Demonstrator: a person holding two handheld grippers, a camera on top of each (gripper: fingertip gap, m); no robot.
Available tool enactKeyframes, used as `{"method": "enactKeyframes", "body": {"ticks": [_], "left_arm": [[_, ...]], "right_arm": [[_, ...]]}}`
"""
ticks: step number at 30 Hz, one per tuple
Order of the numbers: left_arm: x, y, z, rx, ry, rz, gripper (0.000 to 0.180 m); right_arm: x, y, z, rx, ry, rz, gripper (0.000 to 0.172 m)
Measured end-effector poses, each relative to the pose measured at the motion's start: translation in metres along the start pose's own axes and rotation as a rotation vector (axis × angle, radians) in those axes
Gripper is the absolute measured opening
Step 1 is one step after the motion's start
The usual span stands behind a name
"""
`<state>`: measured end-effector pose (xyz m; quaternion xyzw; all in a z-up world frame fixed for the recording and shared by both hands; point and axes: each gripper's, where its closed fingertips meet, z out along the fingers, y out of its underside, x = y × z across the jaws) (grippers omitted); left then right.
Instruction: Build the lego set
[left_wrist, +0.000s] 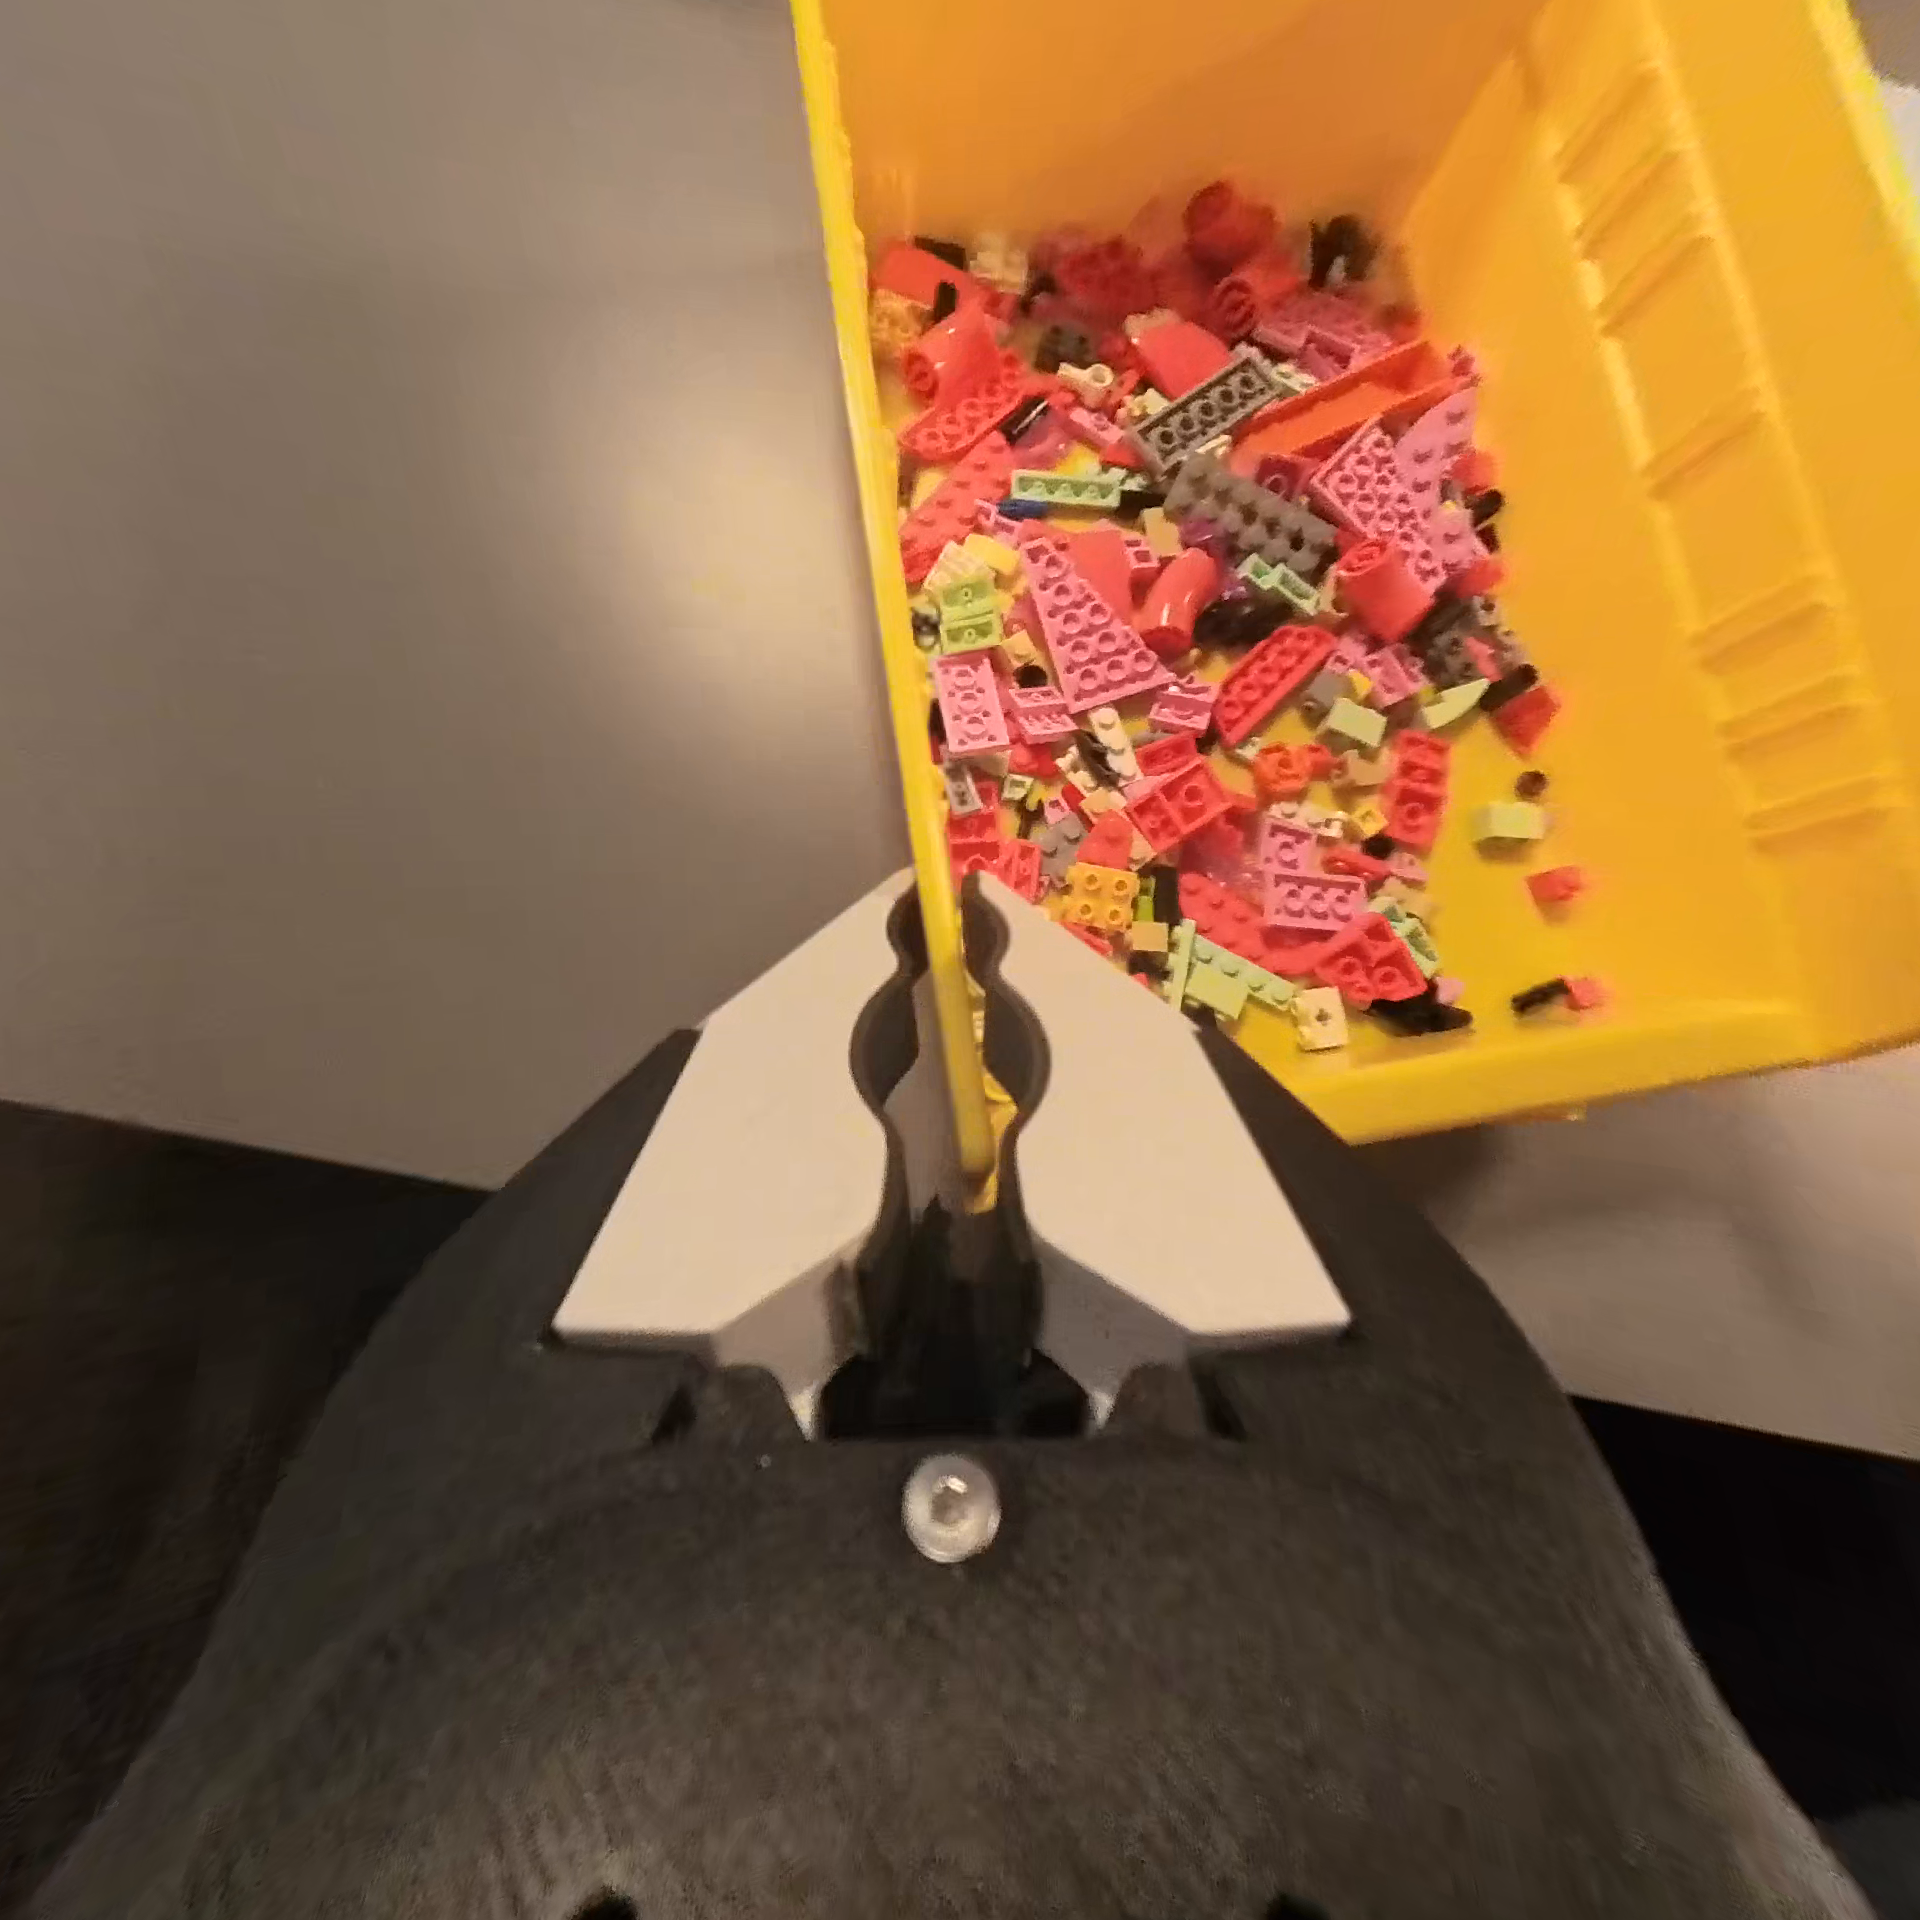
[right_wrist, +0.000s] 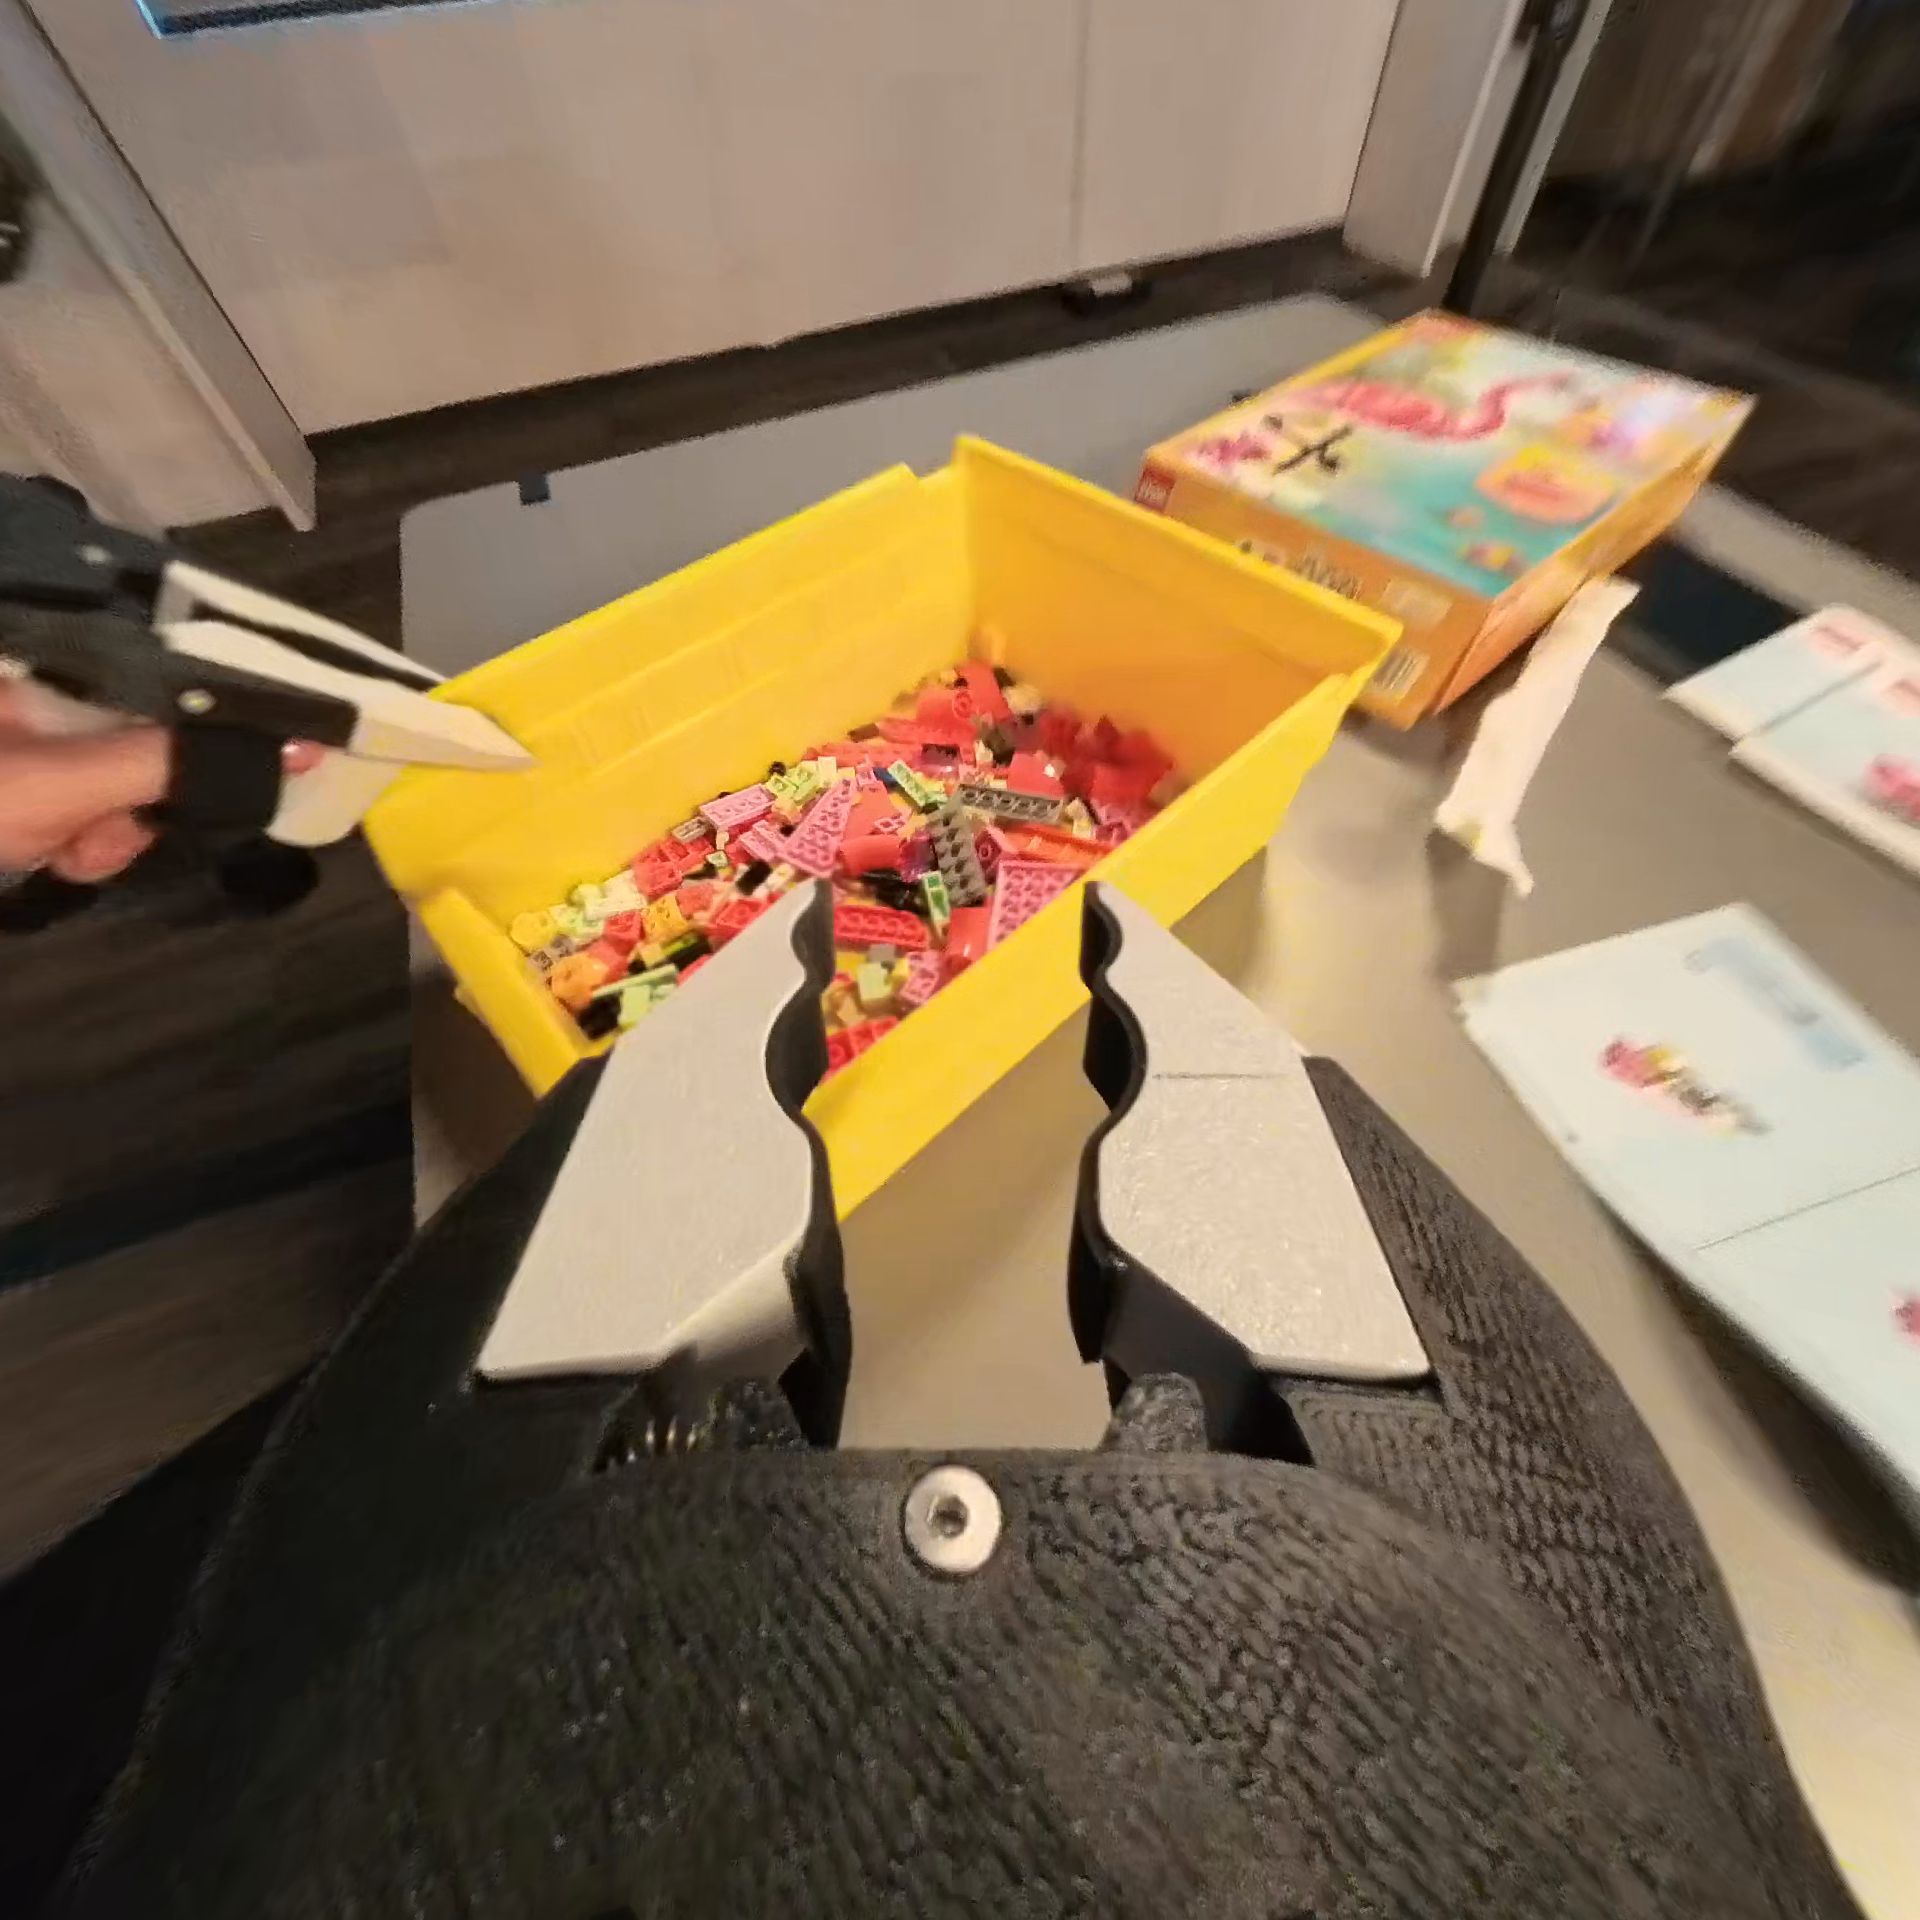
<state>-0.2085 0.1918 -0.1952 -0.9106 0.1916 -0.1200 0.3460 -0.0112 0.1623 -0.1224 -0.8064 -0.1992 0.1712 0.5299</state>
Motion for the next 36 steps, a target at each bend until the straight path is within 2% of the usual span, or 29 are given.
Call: {"method": "enactKeyframes", "body": {"ticks": [3,5,10,15,17,19,21,26,28,30,33,34,36], "left_arm": [[0.014,0.017,-0.014,0.022,-0.010,-0.027,0.004],[0.022,0.029,-0.025,0.044,-0.030,-0.038,0.004],[0.042,0.051,-0.045,0.112,0.012,-0.013,0.010],[0.050,0.062,-0.056,0.165,0.039,-0.008,0.013],[0.054,0.064,-0.058,0.172,0.054,-0.003,0.015],[0.060,0.066,-0.059,0.181,0.086,-0.003,0.017],[0.066,0.068,-0.061,0.199,0.124,-0.011,0.020],[0.080,0.080,-0.078,0.249,0.269,-0.045,0.033],[0.082,0.082,-0.089,0.307,0.331,-0.073,0.043],[0.077,0.079,-0.097,0.346,0.368,-0.112,0.055],[0.067,0.065,-0.099,0.373,0.387,-0.143,0.069],[0.059,0.056,-0.098,0.386,0.362,-0.146,0.073],[0.045,0.034,-0.094,0.388,0.305,-0.150,0.084]], "right_arm": [[-0.008,0.020,0.014,-0.130,0.014,0.038,0.052],[-0.008,0.030,0.017,-0.209,0.056,0.004,0.050],[-0.007,0.038,0.014,-0.299,0.107,-0.076,0.013],[-0.014,0.047,0.014,-0.429,0.081,-0.127,0.009],[-0.020,0.053,0.019,-0.512,0.042,-0.127,0.016],[-0.019,0.063,0.026,-0.581,0.039,-0.168,0.013],[-0.018,0.058,0.028,-0.550,0.063,-0.217,0.000],[-0.040,0.057,0.009,-0.449,-0.008,-0.260,0.000],[-0.043,0.057,-0.002,-0.418,-0.017,-0.255,0.000],[-0.045,0.058,-0.015,-0.401,-0.004,-0.245,0.000],[-0.036,0.037,-0.029,-0.272,0.093,-0.187,0.000],[-0.035,0.034,-0.029,-0.262,0.096,-0.155,0.022],[-0.034,0.043,-0.021,-0.358,0.066,-0.083,0.067]]}}
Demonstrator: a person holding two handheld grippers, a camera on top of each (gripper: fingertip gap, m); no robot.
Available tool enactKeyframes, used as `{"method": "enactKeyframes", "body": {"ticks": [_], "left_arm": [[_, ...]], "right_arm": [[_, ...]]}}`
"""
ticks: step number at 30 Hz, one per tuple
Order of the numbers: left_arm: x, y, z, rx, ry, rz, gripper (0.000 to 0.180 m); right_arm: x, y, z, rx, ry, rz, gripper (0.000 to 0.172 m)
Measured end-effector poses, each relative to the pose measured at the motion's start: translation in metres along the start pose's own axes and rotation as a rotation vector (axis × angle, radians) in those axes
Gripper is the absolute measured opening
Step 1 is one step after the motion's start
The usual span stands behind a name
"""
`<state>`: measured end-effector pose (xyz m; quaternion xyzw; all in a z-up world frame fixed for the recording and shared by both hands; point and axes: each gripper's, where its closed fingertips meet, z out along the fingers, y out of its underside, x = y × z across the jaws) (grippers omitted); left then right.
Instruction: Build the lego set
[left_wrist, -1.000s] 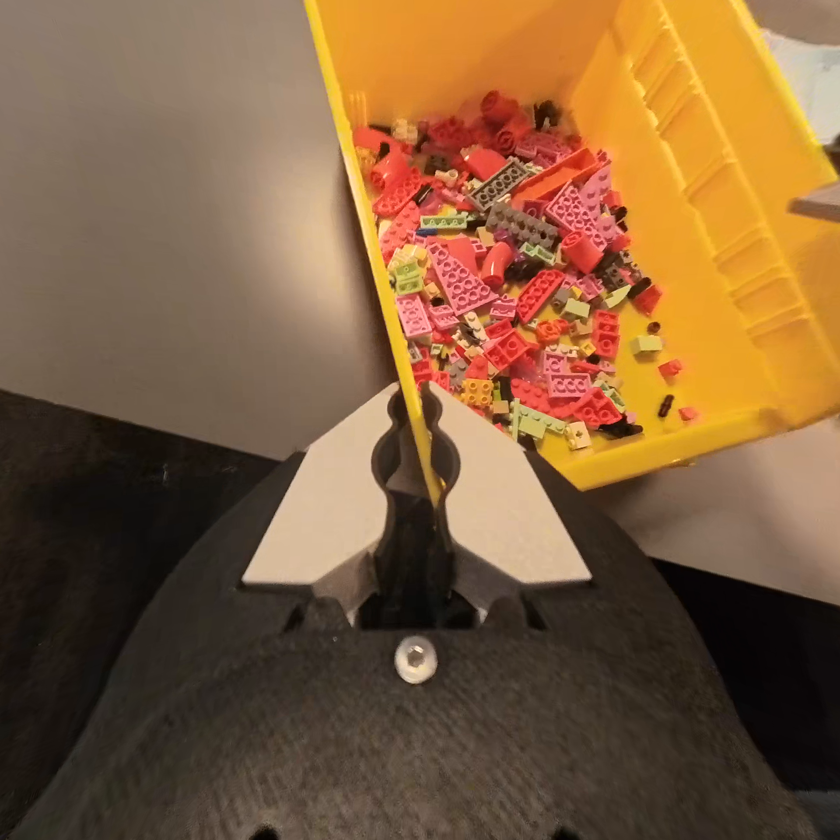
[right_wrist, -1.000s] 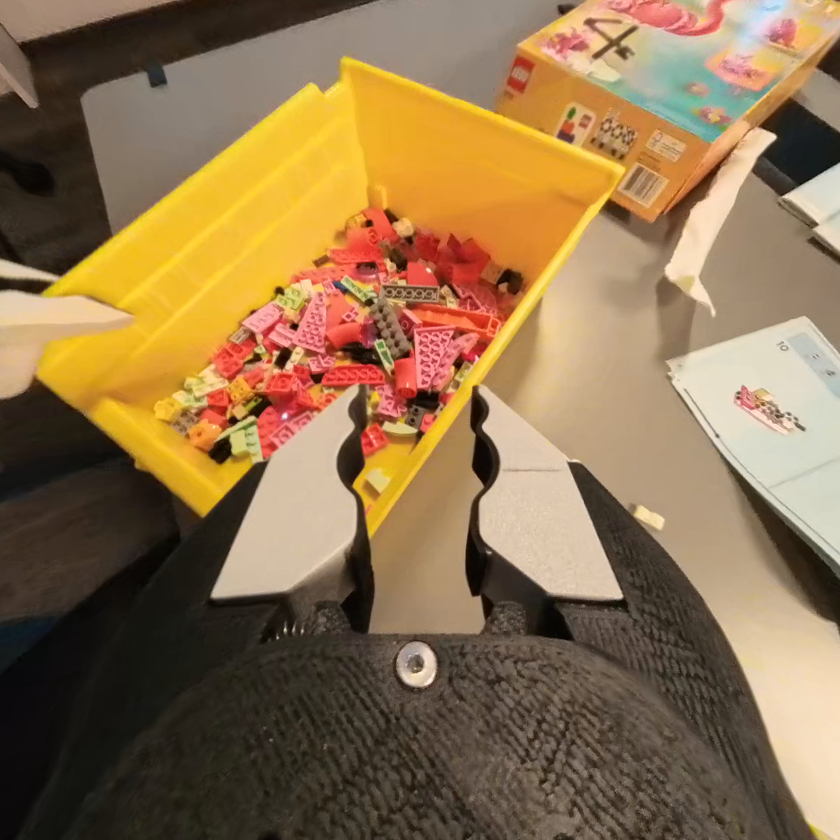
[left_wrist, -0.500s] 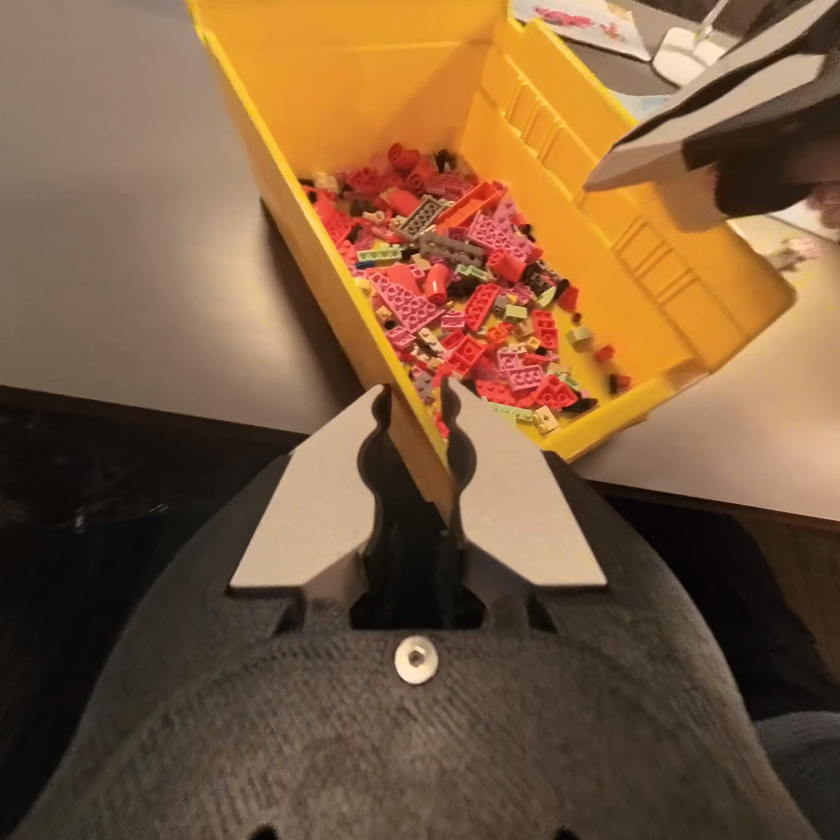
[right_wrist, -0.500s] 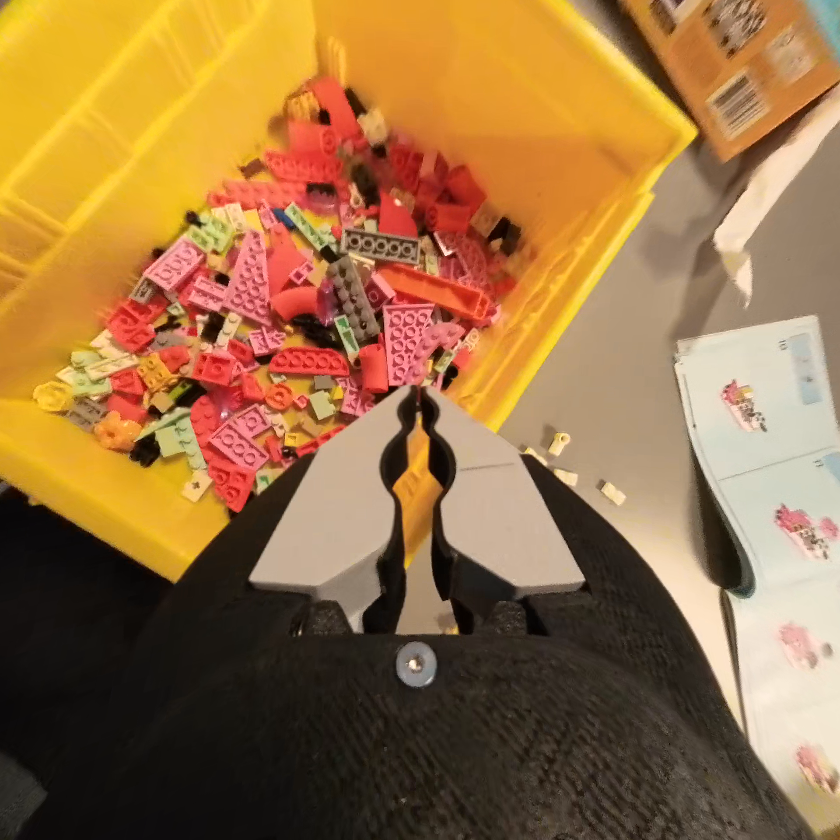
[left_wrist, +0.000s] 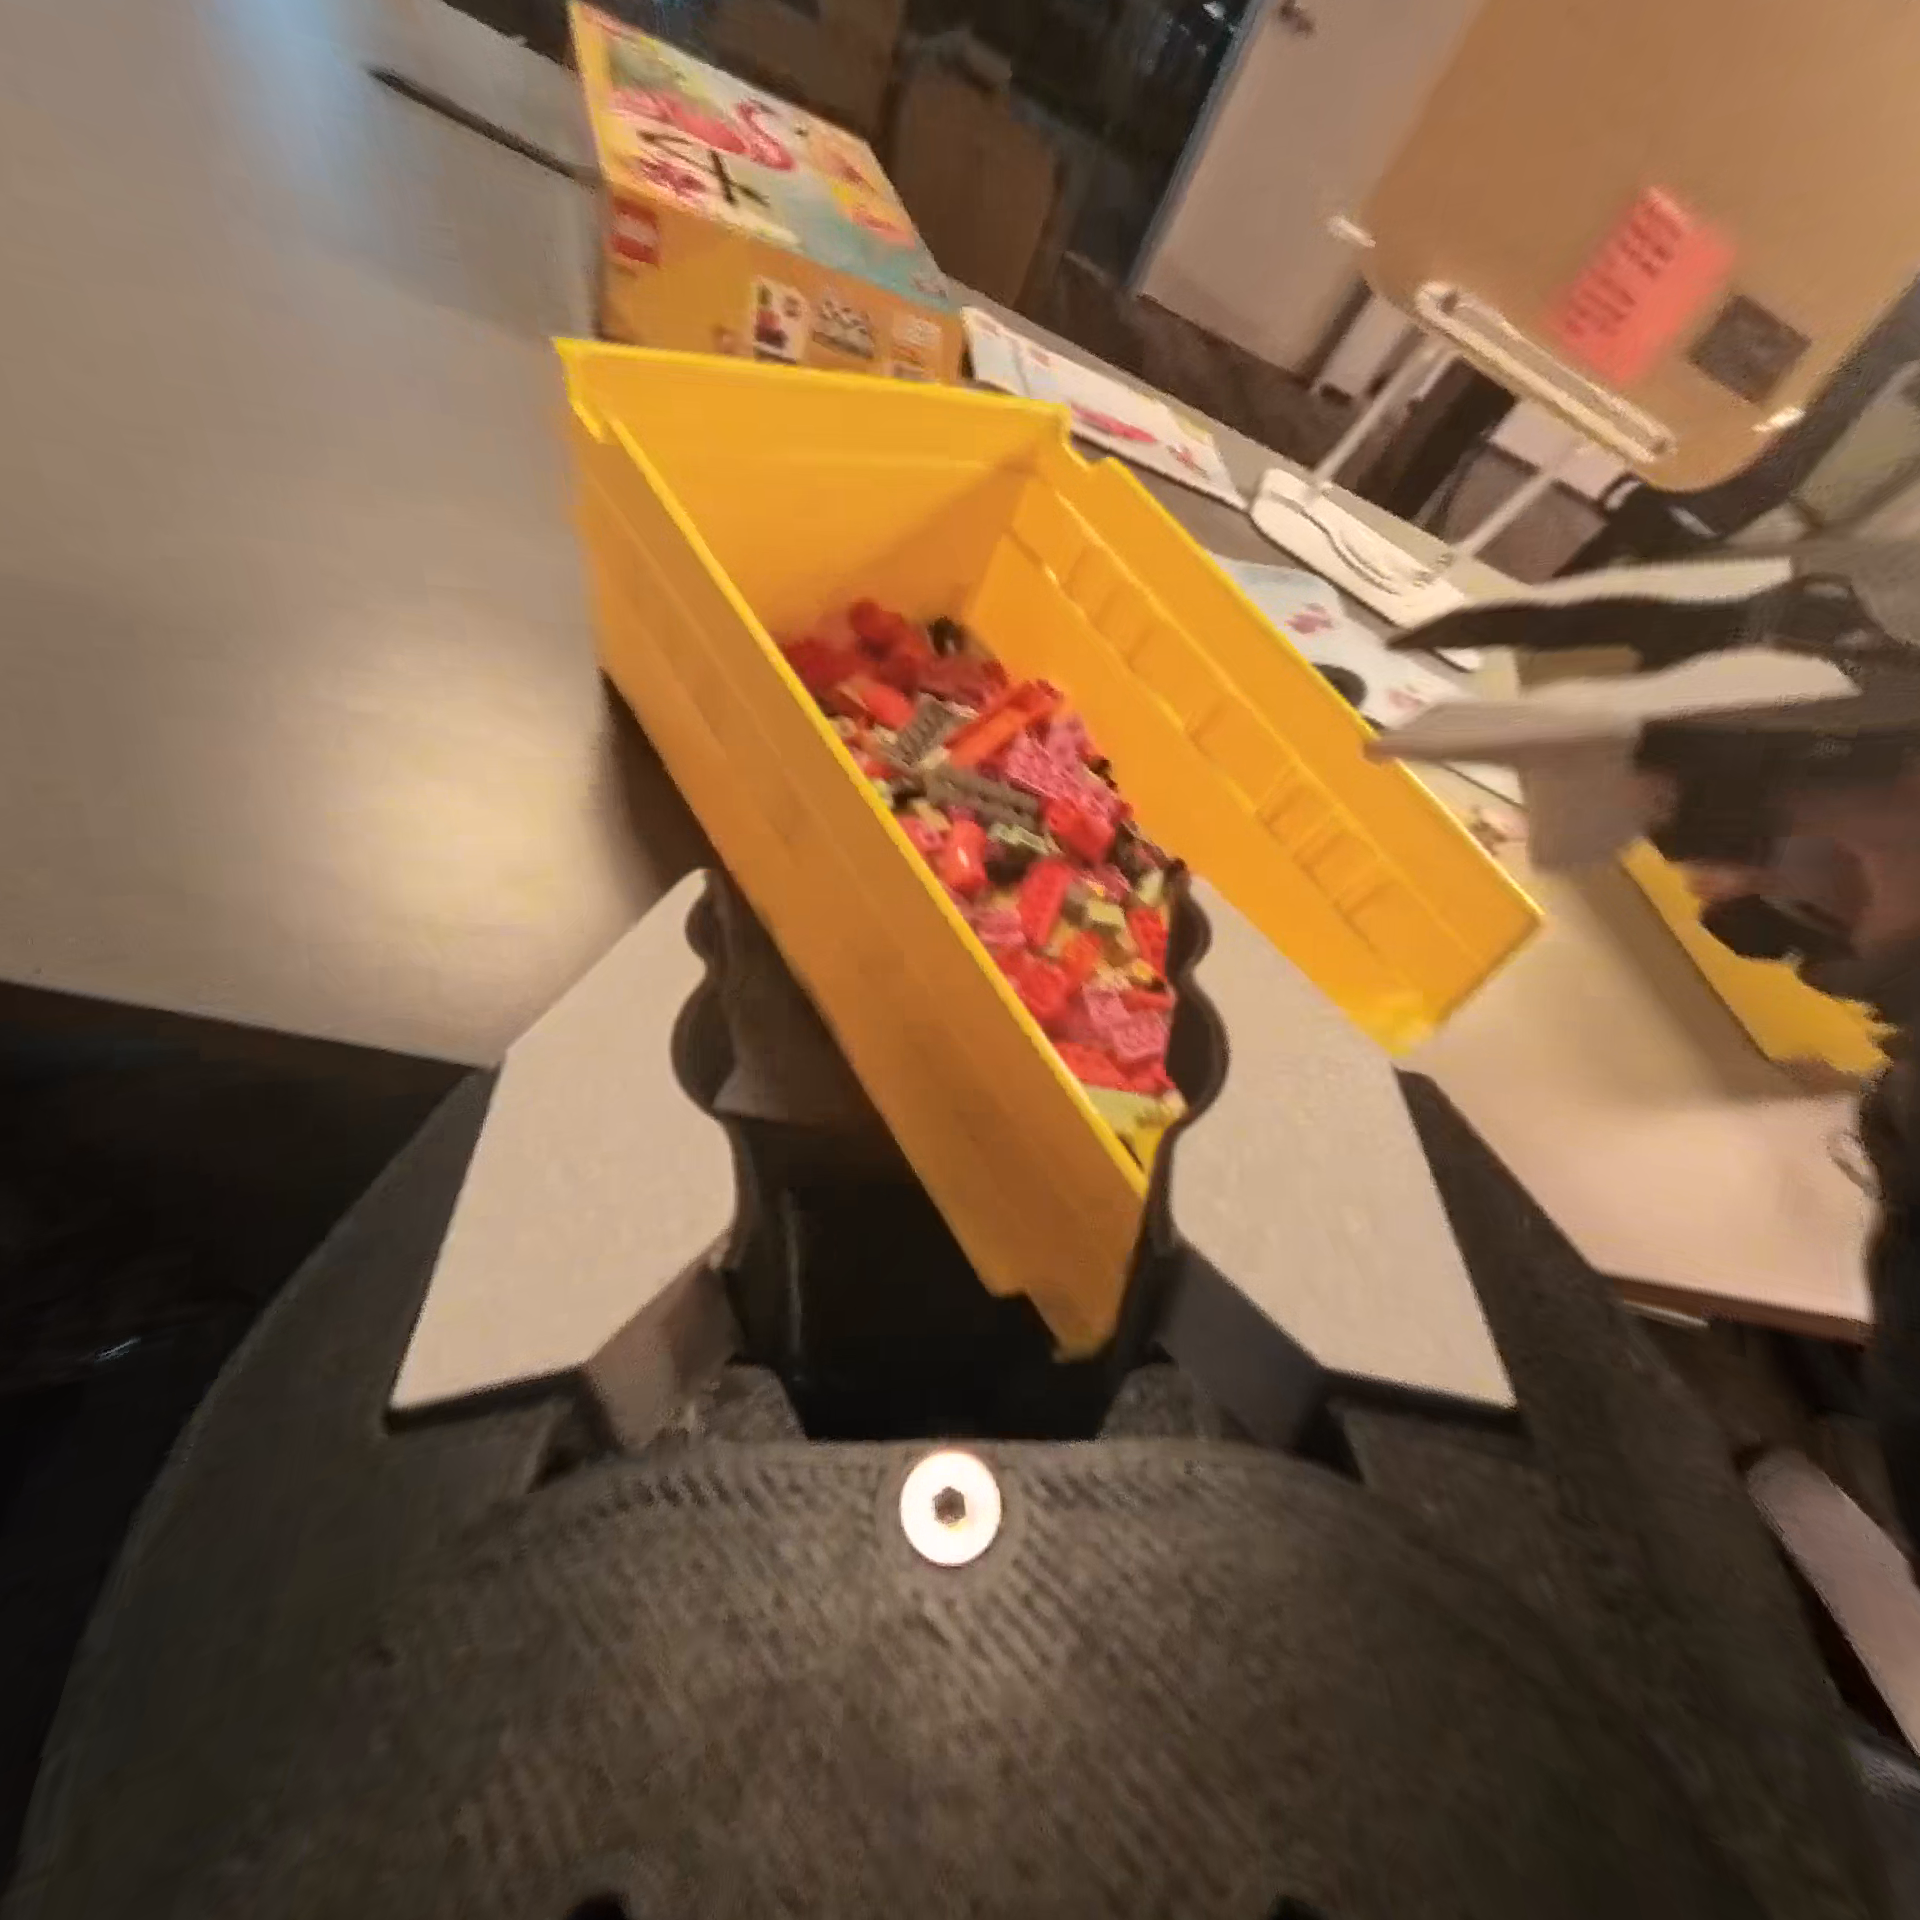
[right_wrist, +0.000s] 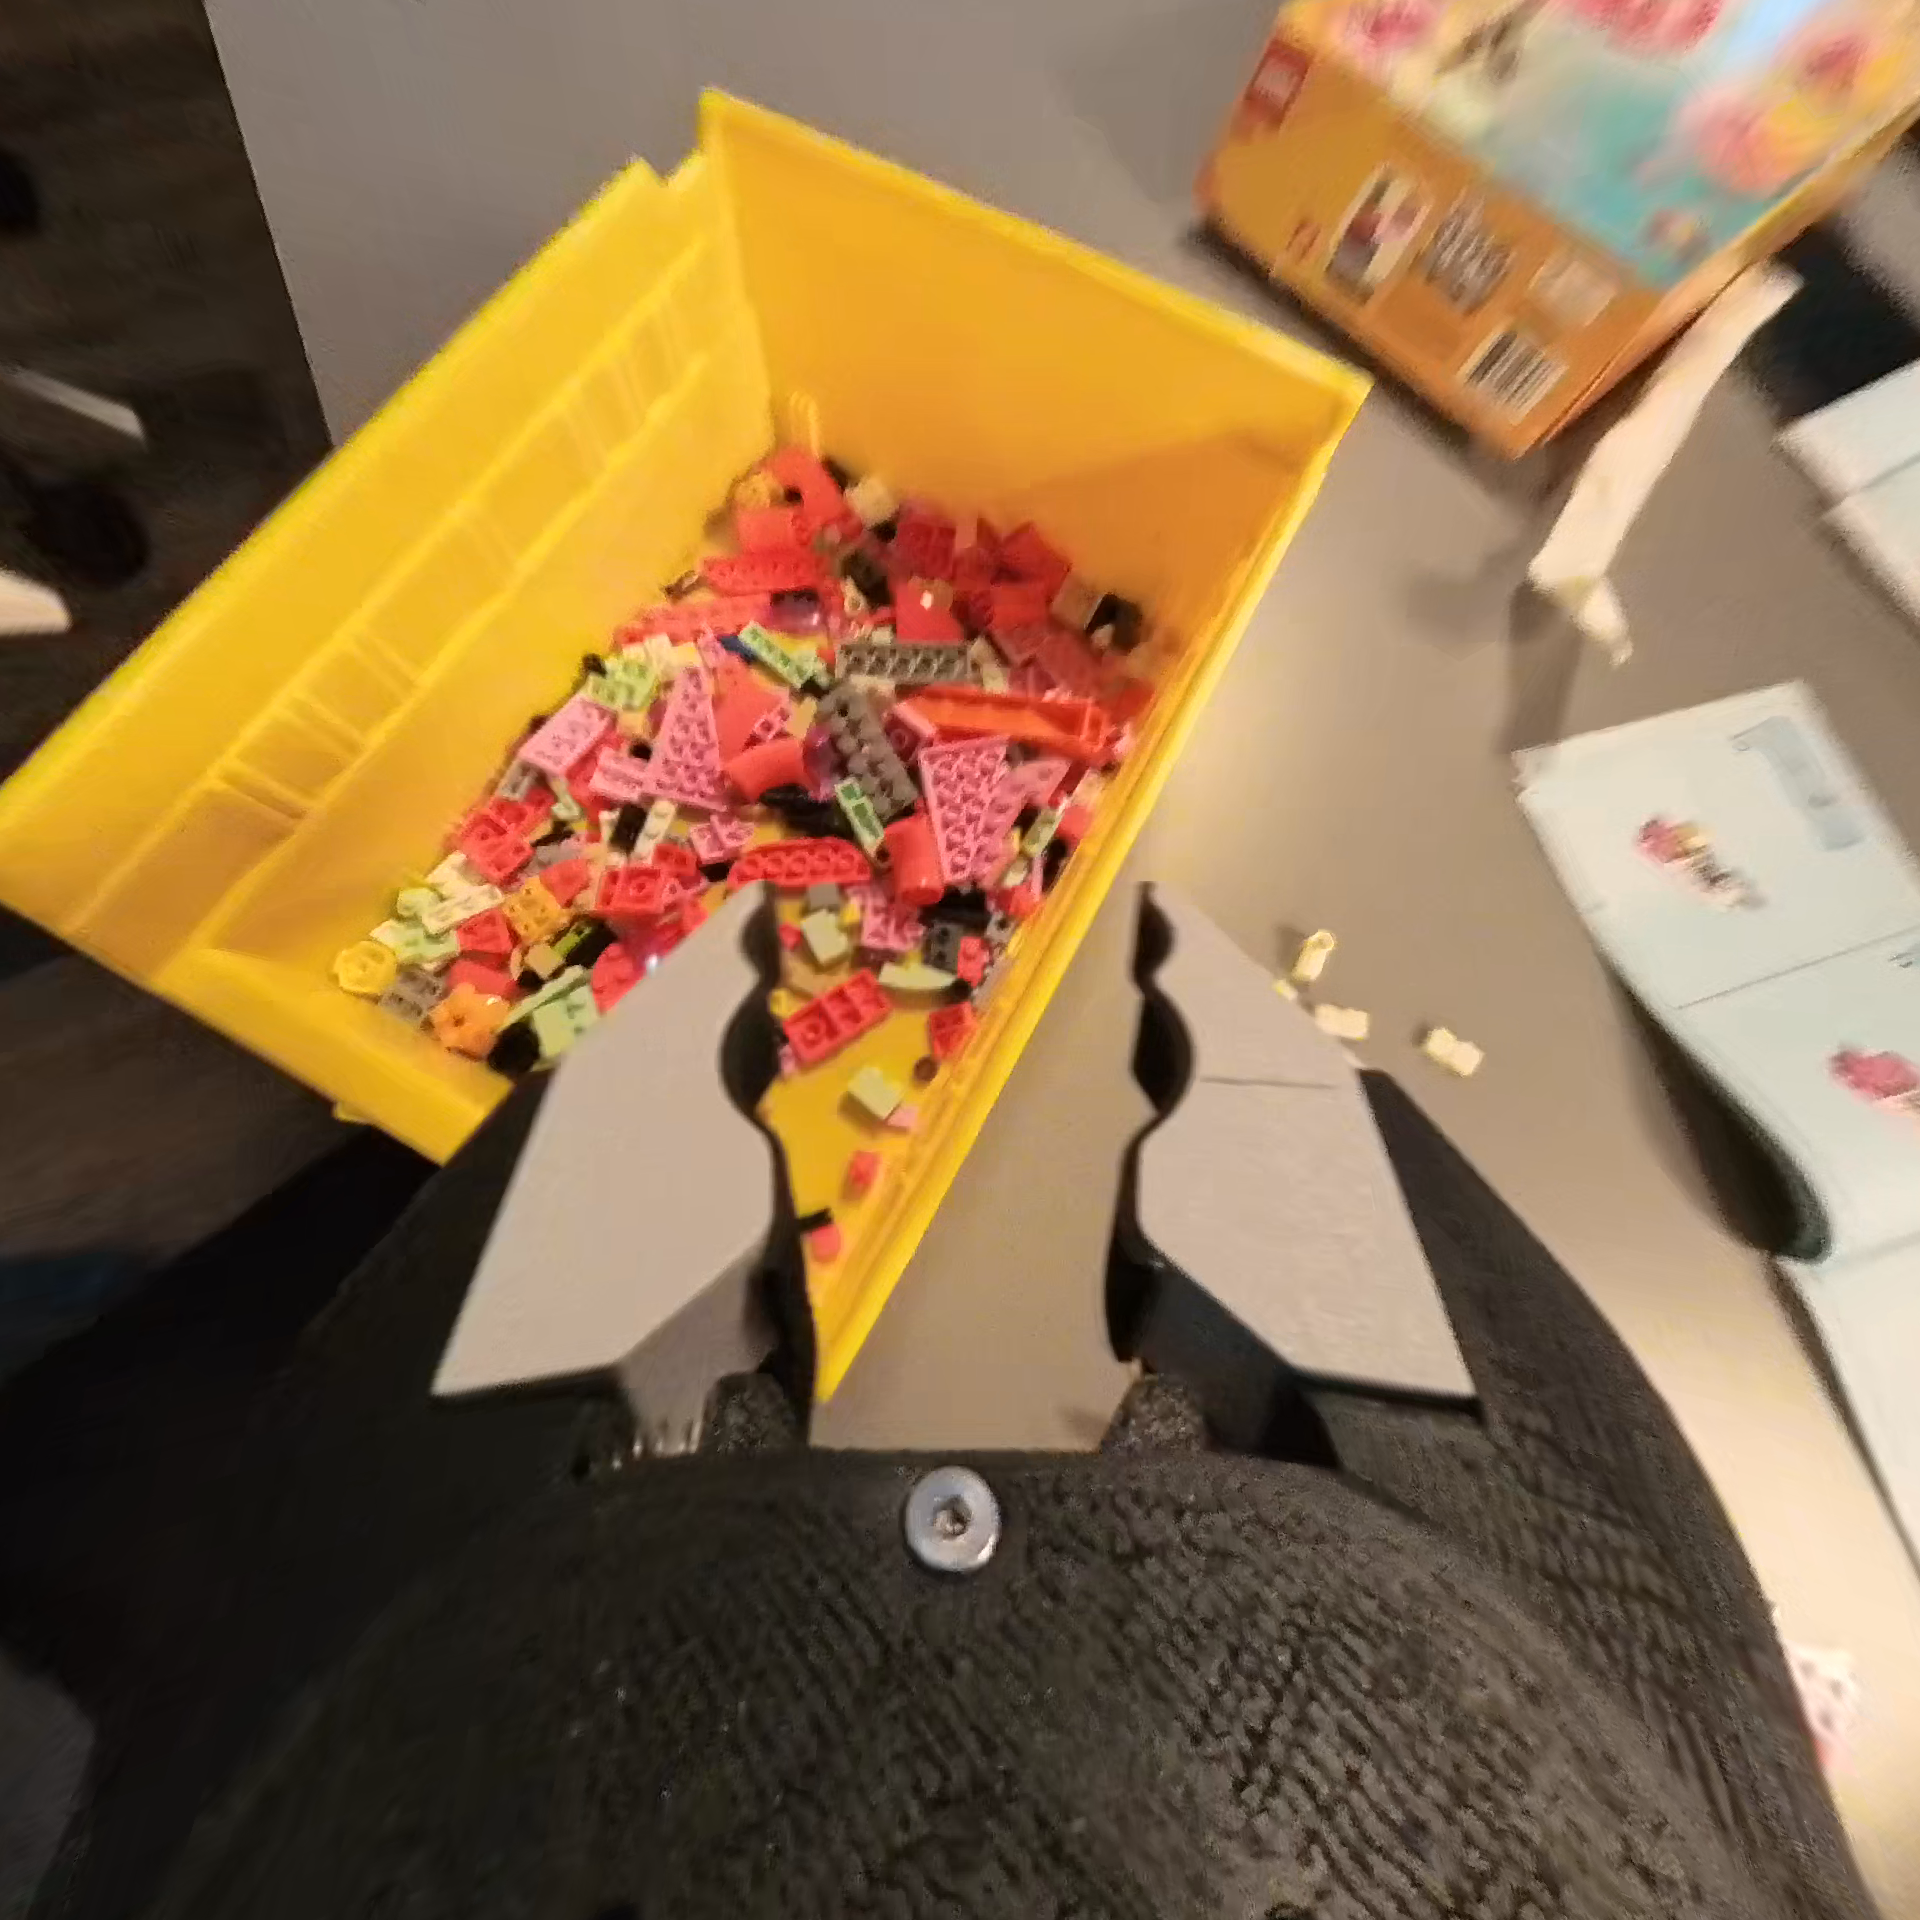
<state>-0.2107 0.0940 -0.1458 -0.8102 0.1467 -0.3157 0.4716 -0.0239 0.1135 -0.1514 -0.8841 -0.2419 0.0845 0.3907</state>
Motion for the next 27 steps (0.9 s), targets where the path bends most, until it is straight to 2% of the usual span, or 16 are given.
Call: {"method": "enactKeyframes", "body": {"ticks": [1,3,5,7,8,11,13,16,19,23,27], "left_arm": [[-0.006,-0.007,0.007,-0.027,-0.023,-0.005,0.092],[-0.012,-0.015,0.026,-0.119,-0.035,-0.017,0.102],[-0.020,-0.012,0.045,-0.233,-0.076,0.007,0.101],[-0.024,-0.009,0.057,-0.304,-0.103,0.040,0.090],[-0.025,-0.007,0.062,-0.330,-0.108,0.049,0.083],[-0.029,-0.001,0.069,-0.379,-0.117,0.053,0.081],[-0.029,-0.001,0.067,-0.352,-0.093,0.033,0.083],[-0.037,0.002,0.056,-0.302,-0.096,-0.015,0.094],[-0.035,0.004,0.040,-0.223,-0.060,-0.052,0.095],[-0.055,0.011,0.007,-0.166,-0.183,0.060,0.092],[-0.035,0.020,0.001,-0.190,-0.039,0.139,0.093]], "right_arm": [[0.005,0.007,0.009,-0.082,0.016,-0.001,0.083],[0.013,0.024,0.028,-0.253,0.030,-0.012,0.092],[0.014,0.043,0.042,-0.403,0.012,-0.020,0.082],[0.010,0.053,0.053,-0.460,-0.018,-0.028,0.052],[0.009,0.054,0.057,-0.458,-0.017,-0.015,0.035],[0.015,0.051,0.058,-0.394,0.028,-0.001,0.020],[0.014,0.048,0.052,-0.314,0.027,-0.021,0.006],[0.000,0.058,0.041,-0.305,-0.039,-0.028,0.003],[-0.006,0.065,0.032,-0.309,-0.042,-0.073,0.003],[-0.014,0.079,0.018,-0.311,-0.089,-0.141,0.003],[-0.022,0.092,0.000,-0.306,-0.135,-0.244,0.003]]}}
